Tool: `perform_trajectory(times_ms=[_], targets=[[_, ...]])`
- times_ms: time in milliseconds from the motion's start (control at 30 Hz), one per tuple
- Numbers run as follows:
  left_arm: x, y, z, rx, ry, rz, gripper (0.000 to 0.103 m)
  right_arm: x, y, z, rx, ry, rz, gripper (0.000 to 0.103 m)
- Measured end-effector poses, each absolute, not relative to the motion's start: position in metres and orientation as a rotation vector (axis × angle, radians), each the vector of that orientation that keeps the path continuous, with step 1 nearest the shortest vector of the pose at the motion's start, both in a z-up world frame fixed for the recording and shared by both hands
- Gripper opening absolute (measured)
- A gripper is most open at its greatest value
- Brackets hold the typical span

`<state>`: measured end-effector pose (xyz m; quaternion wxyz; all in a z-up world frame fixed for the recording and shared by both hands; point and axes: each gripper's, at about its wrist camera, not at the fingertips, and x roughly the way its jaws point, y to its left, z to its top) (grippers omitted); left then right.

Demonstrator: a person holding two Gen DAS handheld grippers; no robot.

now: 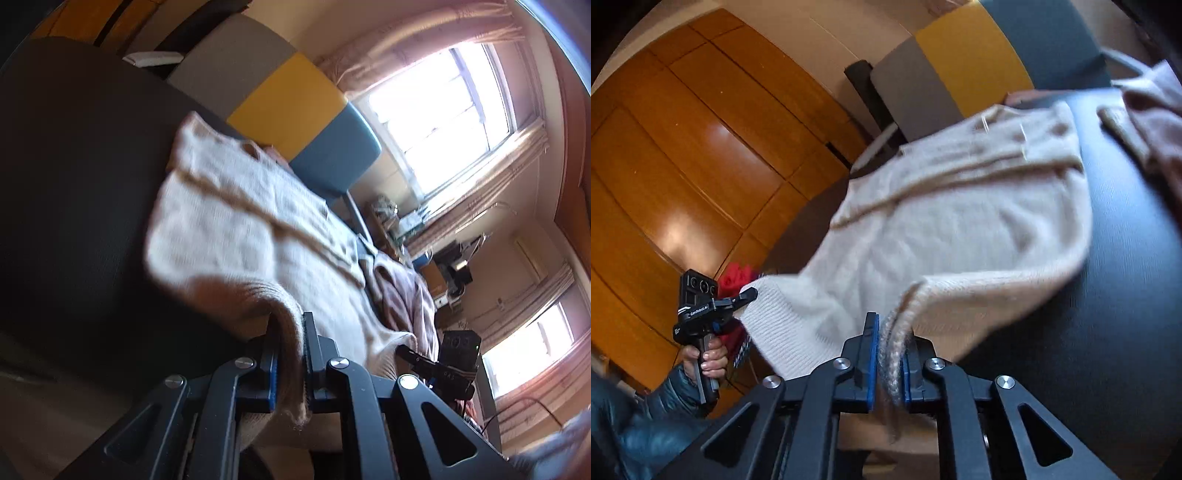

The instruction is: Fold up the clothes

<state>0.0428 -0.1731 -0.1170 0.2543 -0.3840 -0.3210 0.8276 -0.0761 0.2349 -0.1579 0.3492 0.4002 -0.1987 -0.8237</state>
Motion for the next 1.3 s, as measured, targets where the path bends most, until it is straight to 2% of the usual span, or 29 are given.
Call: perform_trajectory(times_ms=[233, 467, 567, 600, 633, 767, 900, 933, 967, 1000, 1033, 1067, 1100, 1133, 1300], targets=[[-0.038, -0.156, -0.119, -1.067, -0.856, 2.302, 0.009, -0.153, 0.237, -0.154, 1.064, -0.500, -2.232, 0.011], [-0.099, -0.122, -0.159, -1.313, -0.701, 2.352, 0.009, -0.217, 0.239, -0.176, 1.185, -0.494, -2.323, 0.014], [-0.099, -0.118, -0.172, -1.321, -0.700, 2.341, 0.010, -0.211, 0.248, -0.174, 1.180, -0.553, -2.265, 0.017], [-0.097, -0.122, -0.174, -1.313, -0.728, 2.335, 0.011, -0.205, 0.252, -0.172, 1.168, -0.576, -2.244, 0.028], [-0.094, -0.125, -0.176, -1.304, -0.759, 2.327, 0.011, -0.200, 0.256, -0.170, 1.156, -0.599, -2.222, 0.034], [-0.088, -0.135, -0.184, -1.279, -0.851, 2.299, 0.012, -0.168, 0.247, -0.168, 1.136, -0.543, -2.069, 0.036], [-0.084, -0.131, -0.181, -1.286, -0.822, 2.319, 0.012, -0.151, 0.234, -0.184, 1.236, -0.454, -2.014, 0.038], [-0.084, -0.131, -0.180, -1.288, -0.814, 2.323, 0.012, -0.153, 0.233, -0.187, 1.243, -0.488, -1.993, 0.039], [-0.084, -0.130, -0.180, -1.290, -0.812, 2.323, 0.012, -0.155, 0.233, -0.191, 1.250, -0.525, -1.972, 0.042], [-0.084, -0.130, -0.180, -1.292, -0.811, 2.323, 0.012, -0.157, 0.233, -0.194, 1.257, -0.561, -1.950, 0.051], [-0.084, -0.130, -0.180, -1.293, -0.812, 2.321, 0.012, -0.159, 0.232, -0.197, 1.263, -0.597, -1.928, 0.065], [-0.083, -0.130, -0.180, -1.294, -0.813, 2.320, 0.012, -0.161, 0.232, -0.201, 1.268, -0.633, -1.906, 0.074], [-0.083, -0.130, -0.180, -1.296, -0.813, 2.319, 0.012, -0.163, 0.227, -0.200, 1.252, -0.656, -1.877, 0.092], [-0.084, -0.129, -0.180, -1.297, -0.813, 2.317, 0.012, -0.165, 0.223, -0.199, 1.234, -0.678, -1.849, 0.103], [-0.084, -0.131, -0.181, -1.297, -0.813, 2.310, 0.012, -0.160, 0.199, -0.194, 1.236, -0.594, -1.921, 0.103]])
